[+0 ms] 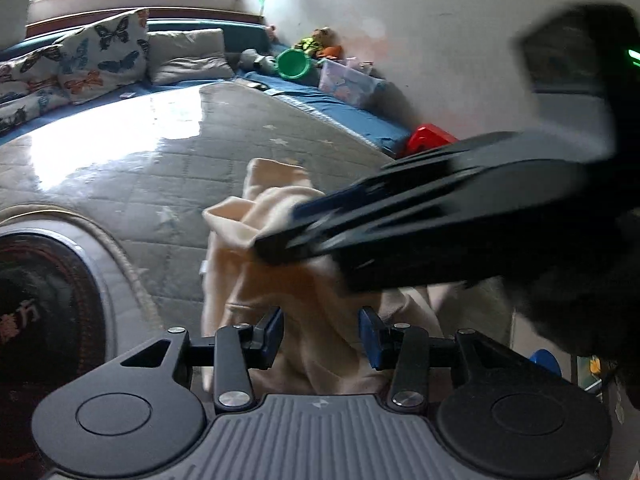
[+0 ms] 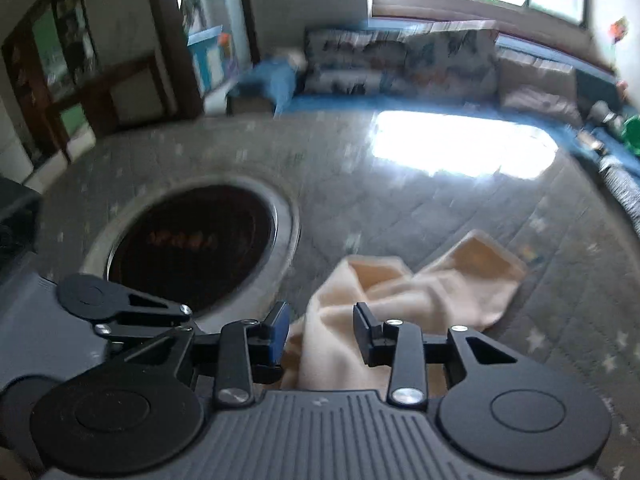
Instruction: Fold clothes
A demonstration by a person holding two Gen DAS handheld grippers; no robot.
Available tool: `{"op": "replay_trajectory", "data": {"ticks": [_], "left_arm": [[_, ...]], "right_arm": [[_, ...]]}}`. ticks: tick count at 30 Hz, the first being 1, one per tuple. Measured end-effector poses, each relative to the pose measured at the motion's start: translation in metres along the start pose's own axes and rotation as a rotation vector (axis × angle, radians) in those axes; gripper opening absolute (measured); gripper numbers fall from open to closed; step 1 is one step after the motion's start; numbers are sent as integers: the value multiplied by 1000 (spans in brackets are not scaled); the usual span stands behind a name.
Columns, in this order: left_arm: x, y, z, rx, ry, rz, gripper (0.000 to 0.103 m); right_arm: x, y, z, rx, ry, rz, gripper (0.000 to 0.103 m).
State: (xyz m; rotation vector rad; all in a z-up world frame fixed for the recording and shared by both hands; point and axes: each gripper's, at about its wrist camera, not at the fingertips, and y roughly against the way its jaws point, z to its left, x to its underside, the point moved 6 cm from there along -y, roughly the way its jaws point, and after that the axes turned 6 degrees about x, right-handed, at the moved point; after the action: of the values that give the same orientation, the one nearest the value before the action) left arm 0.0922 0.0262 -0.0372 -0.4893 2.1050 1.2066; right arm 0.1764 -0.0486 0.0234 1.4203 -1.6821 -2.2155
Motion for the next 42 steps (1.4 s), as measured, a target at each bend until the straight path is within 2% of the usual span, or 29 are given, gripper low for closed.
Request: {"op": "replay_trajectory", "data": {"ticks": [2, 4, 7, 12, 15, 18, 22, 24, 26, 28, 29, 31, 32, 35, 40, 42], "left_arm": [[2, -1, -3, 4, -7, 7, 45], [3, -2, -3, 3, -13, 10, 45], [3, 0, -2, 5, -17, 13, 45], [-2, 6, 3, -17, -30, 5, 45], [-7, 7, 4, -22, -28, -3, 45], [-12, 1, -1, -34, -44, 4, 45], [-17, -16, -16, -39, -77, 33, 45], [-20, -26, -24, -49, -97, 43, 52], [-22, -39, -31, -74, -126, 68, 55], [-21, -53, -32, -122, -161, 100, 55], [-20, -59, -31, -137, -169, 111, 52], [-16, -66, -25, -138, -152, 134, 40], [-14, -68, -21, -131, -137, 144, 27], [-10, -63, -11, -121, -111, 139, 9], [-12, -36, 1, -132, -67, 88, 5], [-12, -27, 6, -149, -56, 67, 4]], "right_arm": [[8, -6, -1, 54, 39, 30, 29], [17, -3, -4, 108, 73, 27, 7], [26, 17, -17, 177, 62, -30, 3], [50, 69, -65, 317, -86, -156, 2], [75, 91, -90, 387, -175, -170, 2], [109, 98, -111, 428, -264, -148, 2], [148, 98, -122, 414, -378, -101, 2], [160, 97, -125, 382, -426, -92, 2], [166, 95, -128, 342, -466, -92, 3], [169, 94, -130, 312, -497, -102, 9], [171, 95, -133, 306, -507, -109, 10], [172, 92, -136, 295, -522, -118, 21], [174, 91, -138, 278, -540, -119, 23], [180, 90, -142, 221, -603, -120, 24], [186, 84, -140, 140, -660, -148, 25], [185, 81, -141, 122, -677, -165, 31]]}}
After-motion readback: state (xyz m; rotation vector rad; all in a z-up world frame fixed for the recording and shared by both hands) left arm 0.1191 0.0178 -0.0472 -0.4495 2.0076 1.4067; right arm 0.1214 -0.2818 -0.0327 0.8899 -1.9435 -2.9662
